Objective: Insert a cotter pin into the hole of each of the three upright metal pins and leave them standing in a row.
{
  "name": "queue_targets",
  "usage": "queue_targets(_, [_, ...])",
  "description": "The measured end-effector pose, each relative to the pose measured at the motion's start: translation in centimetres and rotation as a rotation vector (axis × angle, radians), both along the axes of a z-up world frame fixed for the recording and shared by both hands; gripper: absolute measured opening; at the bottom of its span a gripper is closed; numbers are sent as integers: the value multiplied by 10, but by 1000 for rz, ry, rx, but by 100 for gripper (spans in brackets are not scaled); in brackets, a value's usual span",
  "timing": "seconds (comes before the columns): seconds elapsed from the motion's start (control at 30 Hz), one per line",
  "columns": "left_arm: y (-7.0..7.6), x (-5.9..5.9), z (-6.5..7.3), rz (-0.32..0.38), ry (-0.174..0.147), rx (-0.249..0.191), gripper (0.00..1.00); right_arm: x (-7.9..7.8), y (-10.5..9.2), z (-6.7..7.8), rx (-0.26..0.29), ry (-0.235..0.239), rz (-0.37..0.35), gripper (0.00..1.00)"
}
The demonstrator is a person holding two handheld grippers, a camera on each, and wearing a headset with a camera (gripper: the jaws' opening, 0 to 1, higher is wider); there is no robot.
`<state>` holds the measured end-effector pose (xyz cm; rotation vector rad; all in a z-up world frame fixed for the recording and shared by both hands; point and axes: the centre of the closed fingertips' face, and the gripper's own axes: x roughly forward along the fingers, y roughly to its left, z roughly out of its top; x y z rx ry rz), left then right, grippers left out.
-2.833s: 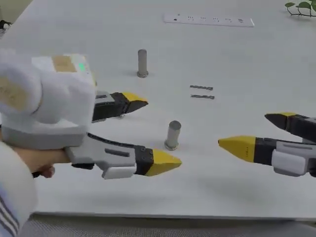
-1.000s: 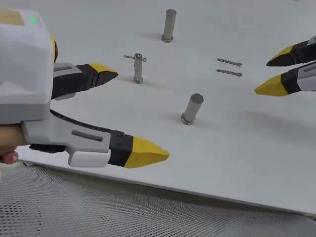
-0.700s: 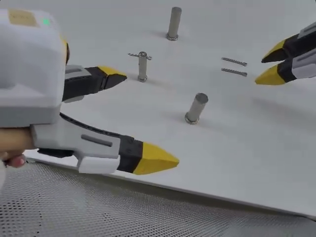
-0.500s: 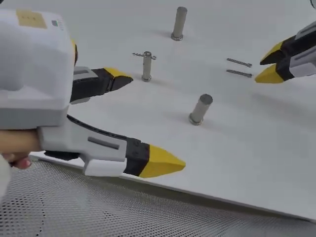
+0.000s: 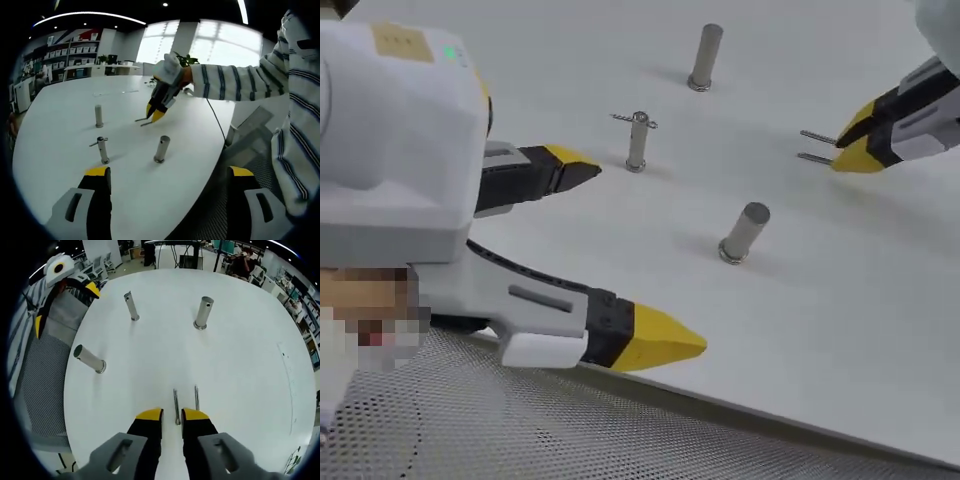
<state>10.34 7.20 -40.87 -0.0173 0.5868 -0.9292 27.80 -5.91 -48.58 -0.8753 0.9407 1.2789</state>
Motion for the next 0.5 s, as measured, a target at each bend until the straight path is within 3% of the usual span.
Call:
queue_targets(0.13, [0, -1, 0, -2, -3, 4, 95, -1, -1, -2, -36, 20, 4, 7])
queue_targets(0.5, [-3, -5, -1, -7, 8, -10, 95, -3, -8, -8, -113, -4, 40, 0])
